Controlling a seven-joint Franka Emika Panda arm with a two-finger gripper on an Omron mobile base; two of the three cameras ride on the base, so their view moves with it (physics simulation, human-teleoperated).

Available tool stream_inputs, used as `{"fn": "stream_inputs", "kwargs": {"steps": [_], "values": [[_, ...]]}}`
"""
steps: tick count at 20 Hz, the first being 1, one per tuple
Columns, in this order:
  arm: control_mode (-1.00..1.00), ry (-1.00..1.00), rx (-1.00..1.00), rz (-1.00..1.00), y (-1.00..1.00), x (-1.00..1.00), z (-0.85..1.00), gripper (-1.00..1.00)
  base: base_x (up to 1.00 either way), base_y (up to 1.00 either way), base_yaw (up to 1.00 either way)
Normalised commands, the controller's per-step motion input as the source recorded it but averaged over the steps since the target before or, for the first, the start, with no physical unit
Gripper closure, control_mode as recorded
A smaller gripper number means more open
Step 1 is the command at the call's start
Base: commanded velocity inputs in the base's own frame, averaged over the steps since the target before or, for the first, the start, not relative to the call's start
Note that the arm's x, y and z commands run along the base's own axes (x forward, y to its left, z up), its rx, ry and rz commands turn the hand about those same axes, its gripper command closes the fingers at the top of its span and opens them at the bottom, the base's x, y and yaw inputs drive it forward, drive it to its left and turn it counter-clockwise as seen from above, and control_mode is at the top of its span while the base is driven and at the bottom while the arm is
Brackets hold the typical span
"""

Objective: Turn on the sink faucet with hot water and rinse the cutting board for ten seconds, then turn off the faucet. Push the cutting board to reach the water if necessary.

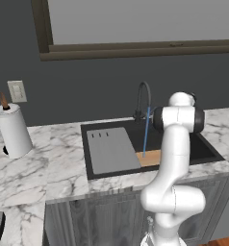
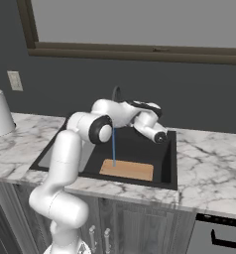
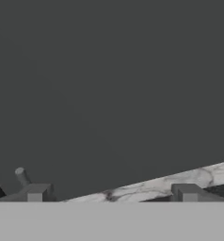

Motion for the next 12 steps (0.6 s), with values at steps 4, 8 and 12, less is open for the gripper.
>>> {"fn": "stream_inputs", "kwargs": {"steps": [4,8,12], "values": [[-1.00,-0.16,0.00,0.09,0.00,-0.01,-0.19,-1.00,0.00,0.00,0.00],[-1.00,-0.12,0.00,0.09,0.00,0.00,-0.04,-1.00,0.00,0.00,0.00],[-1.00,-0.07,0.00,0.06,0.00,0.00,0.00,-1.00,0.00,0.00,0.00]]}}
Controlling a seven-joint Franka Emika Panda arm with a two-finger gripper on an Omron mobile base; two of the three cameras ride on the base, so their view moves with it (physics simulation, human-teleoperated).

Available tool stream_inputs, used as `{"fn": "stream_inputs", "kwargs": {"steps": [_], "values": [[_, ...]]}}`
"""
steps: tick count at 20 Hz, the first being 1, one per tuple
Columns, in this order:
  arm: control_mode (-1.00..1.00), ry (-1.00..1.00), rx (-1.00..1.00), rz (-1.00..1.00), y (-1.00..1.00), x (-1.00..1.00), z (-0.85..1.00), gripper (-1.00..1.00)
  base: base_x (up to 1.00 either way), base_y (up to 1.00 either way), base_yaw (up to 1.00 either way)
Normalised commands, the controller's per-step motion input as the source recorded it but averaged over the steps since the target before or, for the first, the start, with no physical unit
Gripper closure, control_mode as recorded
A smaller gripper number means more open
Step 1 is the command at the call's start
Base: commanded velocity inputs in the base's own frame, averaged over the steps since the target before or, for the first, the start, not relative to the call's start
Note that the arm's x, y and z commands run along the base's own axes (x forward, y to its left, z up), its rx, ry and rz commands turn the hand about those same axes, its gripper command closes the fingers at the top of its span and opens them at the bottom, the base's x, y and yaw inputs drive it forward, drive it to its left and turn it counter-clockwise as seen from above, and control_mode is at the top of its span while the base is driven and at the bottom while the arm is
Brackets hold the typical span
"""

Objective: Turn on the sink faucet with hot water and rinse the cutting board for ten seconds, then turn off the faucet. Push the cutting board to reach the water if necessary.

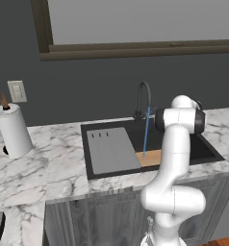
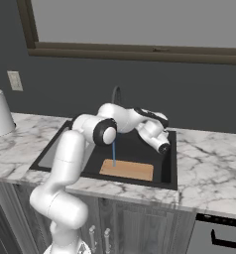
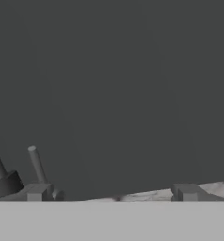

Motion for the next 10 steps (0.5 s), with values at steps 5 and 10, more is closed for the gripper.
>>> {"fn": "stream_inputs", "kwargs": {"steps": [5,10], "values": [[-1.00,-0.01,0.00,0.05,0.00,0.00,0.00,-1.00,0.00,0.00,0.00],[-1.00,0.00,0.00,0.01,0.00,0.00,0.00,-1.00,0.00,0.00,0.00]]}}
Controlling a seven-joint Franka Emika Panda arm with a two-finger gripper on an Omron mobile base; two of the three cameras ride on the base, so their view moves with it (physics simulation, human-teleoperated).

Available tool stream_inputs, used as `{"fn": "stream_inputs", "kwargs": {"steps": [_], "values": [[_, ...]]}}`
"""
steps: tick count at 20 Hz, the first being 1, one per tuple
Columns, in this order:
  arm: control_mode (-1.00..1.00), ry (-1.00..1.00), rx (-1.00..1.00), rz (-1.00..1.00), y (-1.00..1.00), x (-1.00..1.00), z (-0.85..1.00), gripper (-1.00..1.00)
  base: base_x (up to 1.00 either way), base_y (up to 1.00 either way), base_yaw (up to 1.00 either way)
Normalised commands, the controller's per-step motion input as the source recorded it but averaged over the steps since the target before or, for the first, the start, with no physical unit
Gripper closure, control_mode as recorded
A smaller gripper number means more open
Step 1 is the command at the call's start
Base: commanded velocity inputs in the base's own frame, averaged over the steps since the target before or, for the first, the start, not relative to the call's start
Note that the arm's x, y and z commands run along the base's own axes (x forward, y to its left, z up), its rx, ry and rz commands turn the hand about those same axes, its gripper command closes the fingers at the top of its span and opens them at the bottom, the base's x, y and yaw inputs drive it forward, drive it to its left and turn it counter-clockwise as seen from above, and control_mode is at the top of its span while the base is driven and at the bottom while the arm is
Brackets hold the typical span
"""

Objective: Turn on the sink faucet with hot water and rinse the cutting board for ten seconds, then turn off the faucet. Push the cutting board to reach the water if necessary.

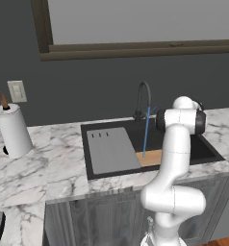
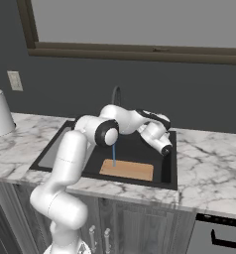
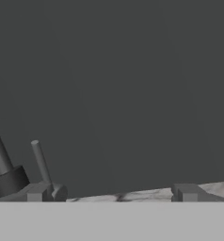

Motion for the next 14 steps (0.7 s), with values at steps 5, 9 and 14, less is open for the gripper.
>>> {"fn": "stream_inputs", "kwargs": {"steps": [5,9,14], "values": [[-1.00,0.00,0.00,0.00,0.00,0.00,0.00,-1.00,0.00,0.00,0.00],[-1.00,0.00,0.00,0.00,0.00,0.00,0.00,-1.00,0.00,0.00,0.00],[-1.00,0.00,0.00,0.00,0.00,0.00,0.00,-1.00,0.00,0.00,0.00]]}}
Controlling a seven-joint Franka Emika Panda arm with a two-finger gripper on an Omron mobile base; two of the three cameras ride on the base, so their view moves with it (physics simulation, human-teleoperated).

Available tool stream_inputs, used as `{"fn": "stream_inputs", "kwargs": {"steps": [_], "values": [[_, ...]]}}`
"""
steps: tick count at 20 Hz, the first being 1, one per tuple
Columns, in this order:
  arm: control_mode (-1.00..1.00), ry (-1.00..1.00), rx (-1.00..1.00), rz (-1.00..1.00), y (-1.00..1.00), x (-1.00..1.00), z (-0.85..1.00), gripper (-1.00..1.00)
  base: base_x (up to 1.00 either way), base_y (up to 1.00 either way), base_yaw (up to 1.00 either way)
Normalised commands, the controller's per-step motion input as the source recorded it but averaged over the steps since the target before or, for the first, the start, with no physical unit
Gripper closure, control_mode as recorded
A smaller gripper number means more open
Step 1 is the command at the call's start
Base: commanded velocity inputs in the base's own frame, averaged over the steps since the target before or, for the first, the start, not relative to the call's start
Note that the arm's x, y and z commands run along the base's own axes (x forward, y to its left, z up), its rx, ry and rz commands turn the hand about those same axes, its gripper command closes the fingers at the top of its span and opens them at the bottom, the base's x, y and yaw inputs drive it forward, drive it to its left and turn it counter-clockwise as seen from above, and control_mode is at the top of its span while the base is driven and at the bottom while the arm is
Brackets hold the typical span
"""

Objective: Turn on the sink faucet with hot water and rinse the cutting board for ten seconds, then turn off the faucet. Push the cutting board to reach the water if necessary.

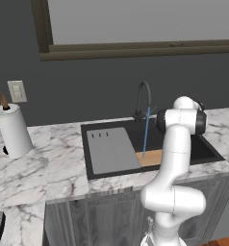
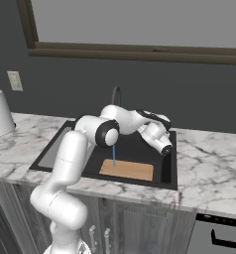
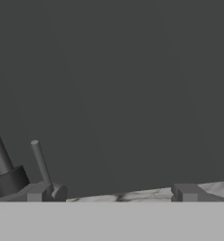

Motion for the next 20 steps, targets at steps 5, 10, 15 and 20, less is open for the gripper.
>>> {"fn": "stream_inputs", "kwargs": {"steps": [5,10,15,20], "values": [[-1.00,0.00,0.00,0.00,0.00,0.00,0.00,-1.00,0.00,0.00,0.00],[-1.00,0.00,0.00,0.00,0.00,0.00,0.00,-1.00,0.00,0.00,0.00],[-1.00,0.00,0.00,0.00,0.00,0.00,0.00,-1.00,0.00,0.00,0.00],[-1.00,0.00,0.00,0.00,0.00,0.00,0.00,-1.00,0.00,0.00,0.00]]}}
